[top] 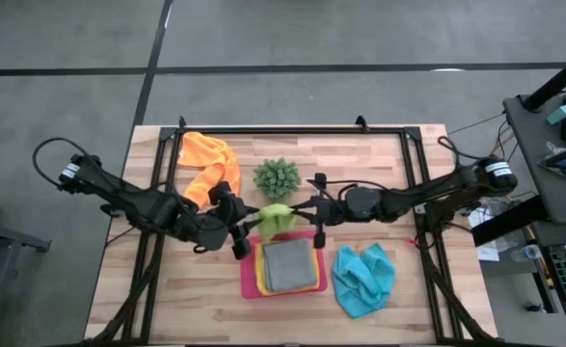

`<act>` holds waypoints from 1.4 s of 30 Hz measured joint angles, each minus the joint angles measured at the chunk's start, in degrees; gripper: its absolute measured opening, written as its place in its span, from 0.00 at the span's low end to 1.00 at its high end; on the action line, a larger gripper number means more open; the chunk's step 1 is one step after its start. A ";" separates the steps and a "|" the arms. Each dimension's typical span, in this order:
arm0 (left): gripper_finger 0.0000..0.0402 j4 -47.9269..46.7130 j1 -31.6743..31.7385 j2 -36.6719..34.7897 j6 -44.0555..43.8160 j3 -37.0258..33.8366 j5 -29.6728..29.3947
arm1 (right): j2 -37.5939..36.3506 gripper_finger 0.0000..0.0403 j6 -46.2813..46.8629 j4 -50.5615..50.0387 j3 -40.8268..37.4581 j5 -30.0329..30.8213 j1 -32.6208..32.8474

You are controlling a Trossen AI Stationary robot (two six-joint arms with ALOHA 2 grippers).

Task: Fold microfiber towels
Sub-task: Fold the green microfiber cloth

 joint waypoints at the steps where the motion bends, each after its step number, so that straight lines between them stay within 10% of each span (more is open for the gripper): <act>1: 0.33 -0.05 0.00 0.00 -0.46 -0.73 0.55 | -0.63 0.02 0.14 -1.38 -0.02 -0.01 0.04; 8: 0.45 1.92 0.11 1.04 -4.94 -7.43 4.48 | -2.60 0.02 1.41 -3.51 -0.04 0.36 0.02; 23: 0.45 11.18 1.32 17.33 -1.38 -9.40 5.45 | -3.01 0.02 2.90 -3.50 -0.07 0.63 0.02; 42: 0.45 20.50 5.06 20.28 -2.88 -12.05 11.10 | -2.52 0.02 2.30 -3.58 -0.07 0.61 0.02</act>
